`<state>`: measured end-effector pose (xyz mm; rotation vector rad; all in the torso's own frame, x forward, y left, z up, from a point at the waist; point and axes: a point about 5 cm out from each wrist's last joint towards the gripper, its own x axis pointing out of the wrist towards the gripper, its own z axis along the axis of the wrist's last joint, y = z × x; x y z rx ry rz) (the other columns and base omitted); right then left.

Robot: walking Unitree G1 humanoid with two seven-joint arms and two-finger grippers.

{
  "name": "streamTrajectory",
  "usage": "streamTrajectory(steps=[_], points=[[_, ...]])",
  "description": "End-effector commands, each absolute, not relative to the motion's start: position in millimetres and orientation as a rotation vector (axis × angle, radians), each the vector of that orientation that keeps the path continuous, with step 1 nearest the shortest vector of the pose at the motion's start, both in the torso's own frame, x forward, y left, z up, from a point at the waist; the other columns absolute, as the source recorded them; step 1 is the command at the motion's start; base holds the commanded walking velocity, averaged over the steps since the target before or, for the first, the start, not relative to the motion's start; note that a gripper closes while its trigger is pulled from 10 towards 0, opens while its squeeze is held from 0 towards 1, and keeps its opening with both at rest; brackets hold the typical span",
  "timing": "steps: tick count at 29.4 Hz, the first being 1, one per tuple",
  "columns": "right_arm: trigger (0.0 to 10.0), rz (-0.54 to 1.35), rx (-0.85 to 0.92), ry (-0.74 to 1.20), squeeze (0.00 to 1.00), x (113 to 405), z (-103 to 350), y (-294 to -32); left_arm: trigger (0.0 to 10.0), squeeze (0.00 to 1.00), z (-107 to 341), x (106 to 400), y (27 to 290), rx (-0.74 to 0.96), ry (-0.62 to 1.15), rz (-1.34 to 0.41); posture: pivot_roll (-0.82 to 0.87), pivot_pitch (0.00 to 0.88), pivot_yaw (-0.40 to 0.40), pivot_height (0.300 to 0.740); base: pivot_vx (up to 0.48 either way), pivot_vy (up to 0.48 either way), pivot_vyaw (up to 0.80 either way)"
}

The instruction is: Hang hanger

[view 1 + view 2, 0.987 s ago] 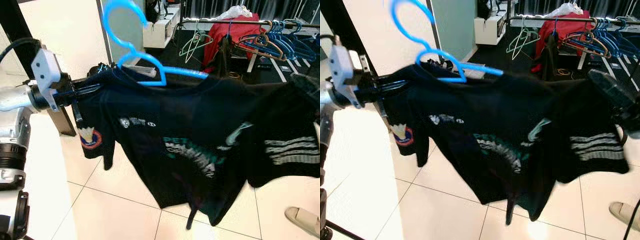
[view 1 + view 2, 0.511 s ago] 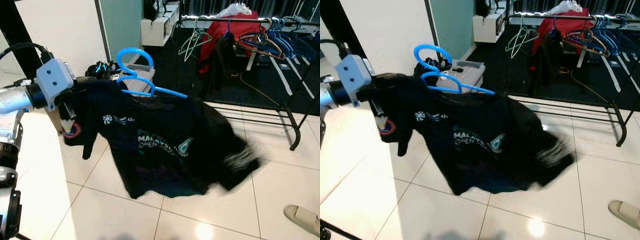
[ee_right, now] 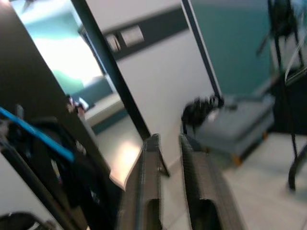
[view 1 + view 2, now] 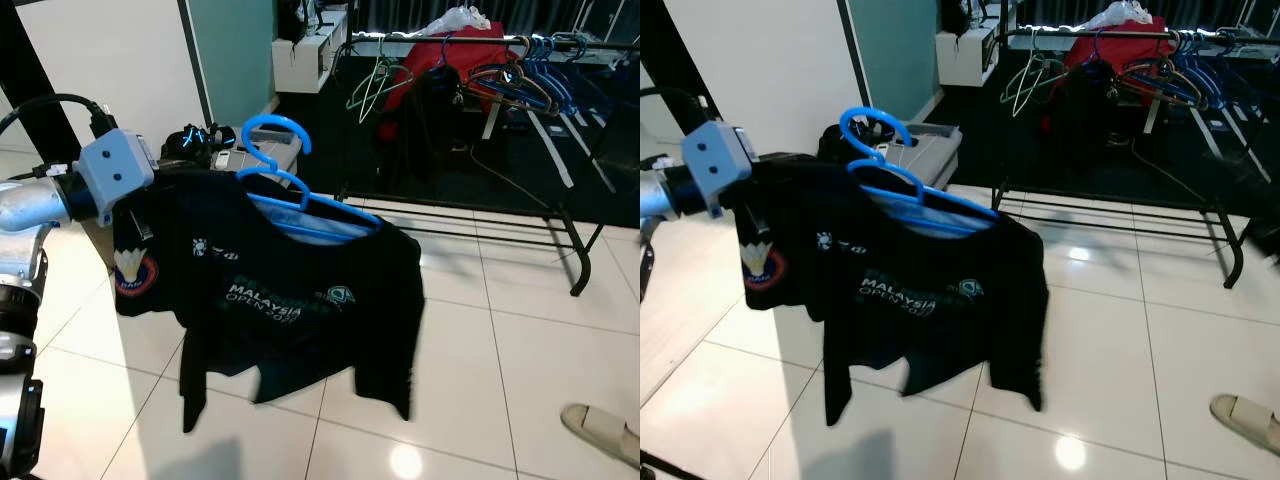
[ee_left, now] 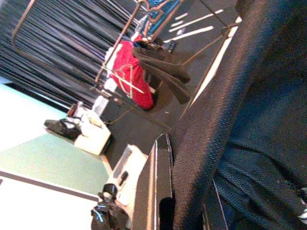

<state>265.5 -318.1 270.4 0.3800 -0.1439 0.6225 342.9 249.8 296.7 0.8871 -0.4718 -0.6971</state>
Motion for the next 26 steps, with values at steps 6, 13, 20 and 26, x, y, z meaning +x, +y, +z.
streamTrajectory(steps=[6,13,20,26], points=[[10.0,0.483,0.350,-0.003,1.00,287,214,-283,10.0,0.00,282,355,251,0.760,-0.390,-0.583,-0.08,0.030,0.026,0.740,0.000,0.000,0.00],[10.0,0.345,0.436,-0.016,1.00,304,191,-255,10.0,0.00,186,352,242,0.514,-0.040,-0.528,-0.07,0.024,0.020,0.740,0.000,0.000,0.00],[10.0,0.210,0.392,0.082,0.00,323,163,-230,10.0,0.00,124,332,205,0.225,0.124,-0.422,-0.05,0.026,0.007,0.740,0.000,0.000,0.00],[10.0,0.190,0.369,0.147,0.00,327,138,-206,10.0,0.00,119,325,184,0.070,0.045,-0.296,-0.04,0.027,-0.009,0.740,0.000,0.000,-0.13]])
